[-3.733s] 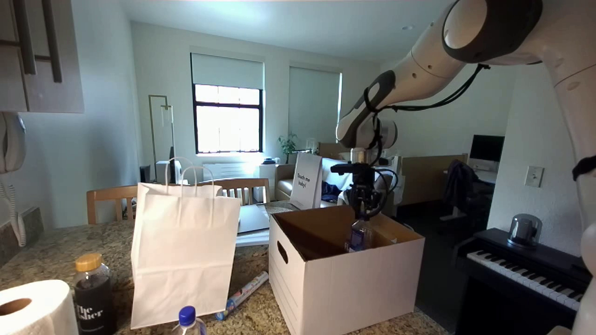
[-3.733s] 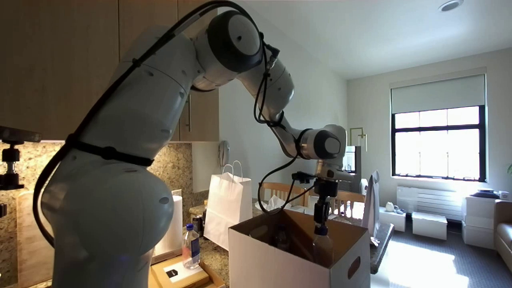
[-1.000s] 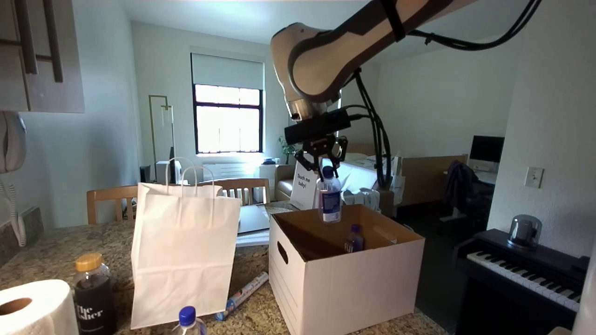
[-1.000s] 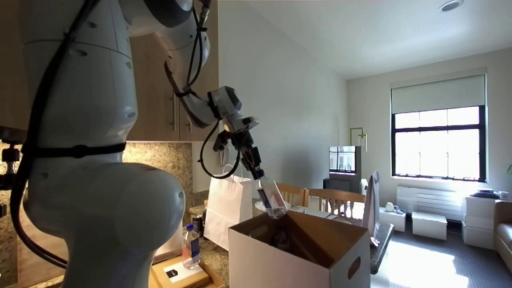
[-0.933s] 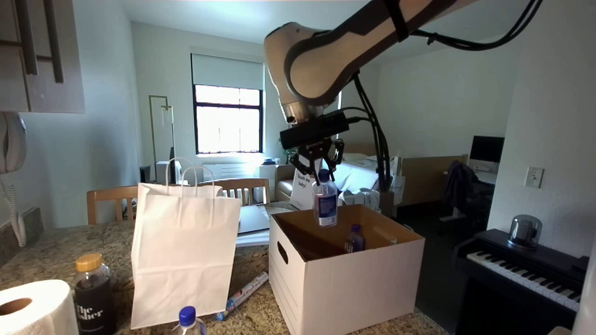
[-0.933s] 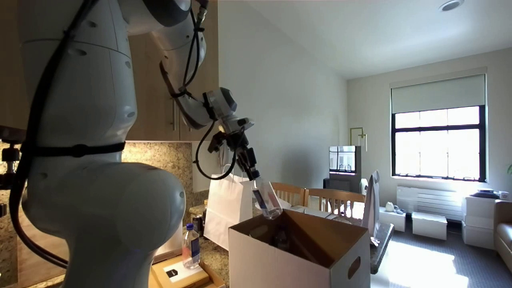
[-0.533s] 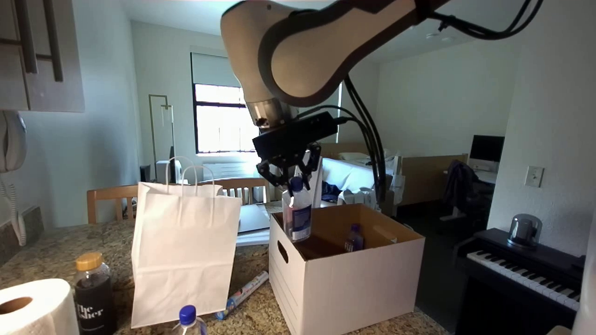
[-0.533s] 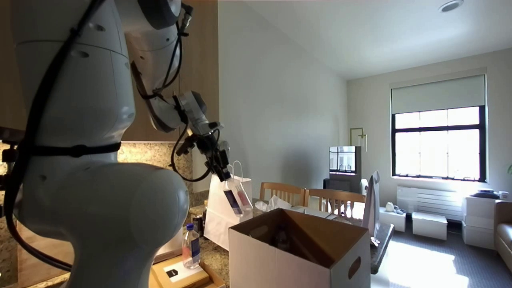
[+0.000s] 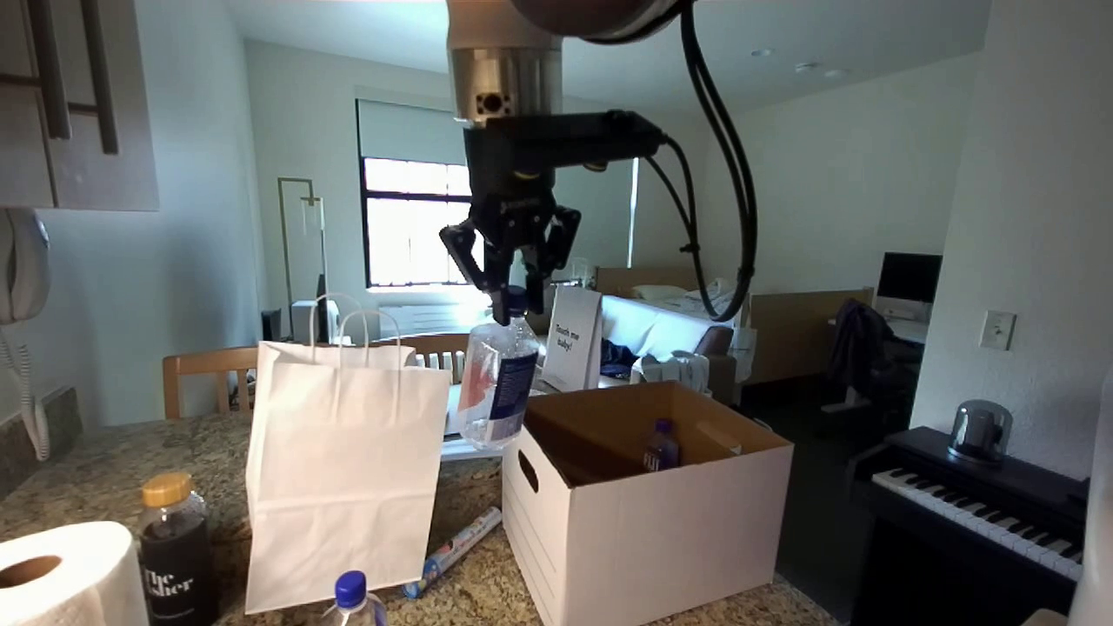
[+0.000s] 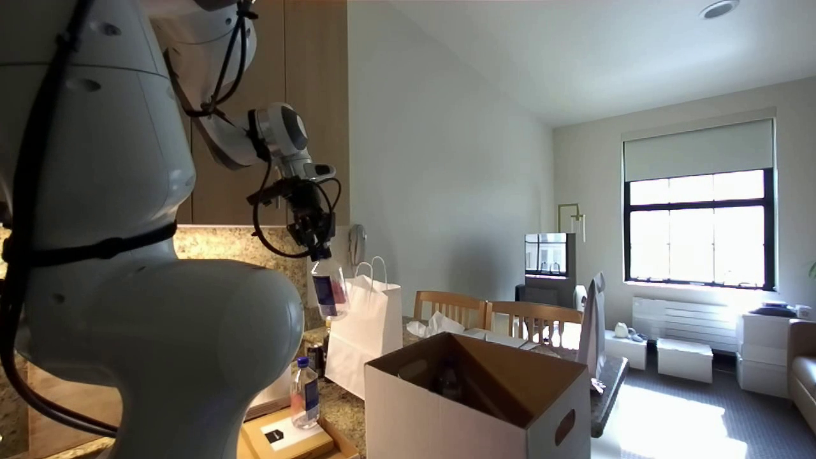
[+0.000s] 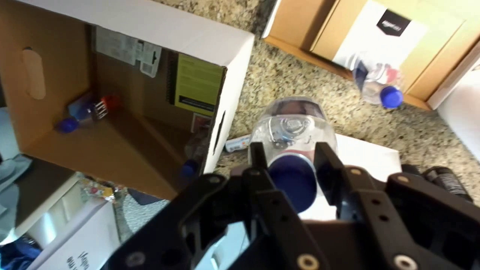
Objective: Pick up the bottle from the box and put them on the counter
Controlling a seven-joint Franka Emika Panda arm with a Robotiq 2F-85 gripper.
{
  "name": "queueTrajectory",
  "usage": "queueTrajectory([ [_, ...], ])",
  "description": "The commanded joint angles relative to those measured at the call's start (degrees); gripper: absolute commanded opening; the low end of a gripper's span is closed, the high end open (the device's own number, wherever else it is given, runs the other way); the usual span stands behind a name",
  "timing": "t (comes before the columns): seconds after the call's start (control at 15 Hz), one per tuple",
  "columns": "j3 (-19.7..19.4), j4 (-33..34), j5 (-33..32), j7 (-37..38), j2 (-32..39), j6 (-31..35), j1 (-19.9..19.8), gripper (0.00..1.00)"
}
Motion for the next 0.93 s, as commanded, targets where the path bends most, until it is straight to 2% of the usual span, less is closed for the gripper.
queueTrajectory([
  [0.0, -2.8, 0.5, 10.4, -10.8, 1.0, -2.6, -1.9, 0.15],
  [0.2, -3.6, 0.2, 16.9, -14.0, 3.8, -6.3, -3.2, 0.15],
  [0.4, -2.5, -0.2, 20.5, -8.9, 9.7, -6.1, -4.3, 0.15],
  [0.53, -2.6, -1.7, 21.7, -7.7, 13.0, -2.4, -4.4, 0.15],
  [0.73, -3.2, -3.8, 21.6, -4.3, 18.9, 6.7, -4.3, 0.15],
  [0.87, -3.7, -5.4, 24.7, -4.1, 21.8, 12.8, -4.0, 0.15],
])
